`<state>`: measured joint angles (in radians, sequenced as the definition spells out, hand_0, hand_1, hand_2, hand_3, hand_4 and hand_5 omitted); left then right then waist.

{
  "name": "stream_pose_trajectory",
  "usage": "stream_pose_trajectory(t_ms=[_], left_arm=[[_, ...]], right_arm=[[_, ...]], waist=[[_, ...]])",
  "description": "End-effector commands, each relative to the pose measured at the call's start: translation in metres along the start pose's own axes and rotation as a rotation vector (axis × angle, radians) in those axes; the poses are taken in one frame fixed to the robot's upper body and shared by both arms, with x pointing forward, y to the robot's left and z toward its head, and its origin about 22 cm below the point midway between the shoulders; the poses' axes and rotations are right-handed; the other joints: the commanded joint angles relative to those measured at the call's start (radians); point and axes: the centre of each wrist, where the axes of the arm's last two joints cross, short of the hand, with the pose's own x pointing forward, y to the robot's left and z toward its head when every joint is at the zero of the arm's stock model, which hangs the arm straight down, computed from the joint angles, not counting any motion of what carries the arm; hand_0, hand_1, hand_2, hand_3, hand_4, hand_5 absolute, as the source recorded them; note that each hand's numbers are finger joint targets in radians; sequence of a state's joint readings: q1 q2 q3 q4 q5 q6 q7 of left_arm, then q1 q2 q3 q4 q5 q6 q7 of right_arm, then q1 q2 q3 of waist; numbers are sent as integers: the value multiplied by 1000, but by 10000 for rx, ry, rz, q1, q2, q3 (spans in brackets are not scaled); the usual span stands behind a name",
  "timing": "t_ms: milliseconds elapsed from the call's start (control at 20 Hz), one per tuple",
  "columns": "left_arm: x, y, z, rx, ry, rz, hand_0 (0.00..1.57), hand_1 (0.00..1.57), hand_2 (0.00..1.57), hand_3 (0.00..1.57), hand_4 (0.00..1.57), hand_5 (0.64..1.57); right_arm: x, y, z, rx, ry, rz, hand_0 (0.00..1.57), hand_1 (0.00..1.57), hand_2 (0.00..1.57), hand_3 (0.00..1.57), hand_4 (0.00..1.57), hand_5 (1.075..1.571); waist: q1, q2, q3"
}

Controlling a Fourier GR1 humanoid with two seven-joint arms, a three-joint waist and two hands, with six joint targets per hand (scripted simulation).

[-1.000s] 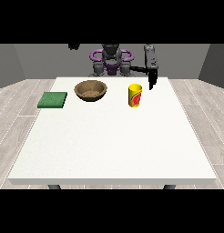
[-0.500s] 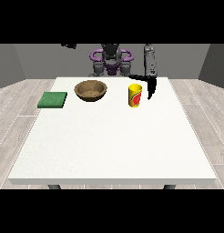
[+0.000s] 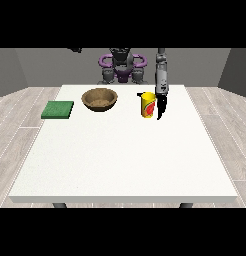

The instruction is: Pick the cup and pour the ball into the bowl, then pick the bowl and place it on the pad

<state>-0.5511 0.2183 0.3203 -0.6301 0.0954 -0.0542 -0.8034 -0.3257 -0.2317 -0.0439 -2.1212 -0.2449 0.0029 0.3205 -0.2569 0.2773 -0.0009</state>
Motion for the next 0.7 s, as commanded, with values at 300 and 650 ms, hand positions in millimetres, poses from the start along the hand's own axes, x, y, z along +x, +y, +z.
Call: stream_pose_trajectory(t_ms=[300, 650], left_arm=[[-11, 23, 22, 261, -989, -3464, 1317, 1317, 1571, 1571, 1039, 1487], [-10, -20, 5, -472, -366, -4416, 1336, 1336, 1571, 1571, 1095, 1498]], right_arm=[[23, -19, 9, 100, -683, 70, 0, 0, 0, 0, 0, 1559], [-2, -48, 12, -553, 1004, -150, 0, 0, 0, 0, 117, 1559]], waist=[[-486, 390, 6], [0, -1114, 16]])
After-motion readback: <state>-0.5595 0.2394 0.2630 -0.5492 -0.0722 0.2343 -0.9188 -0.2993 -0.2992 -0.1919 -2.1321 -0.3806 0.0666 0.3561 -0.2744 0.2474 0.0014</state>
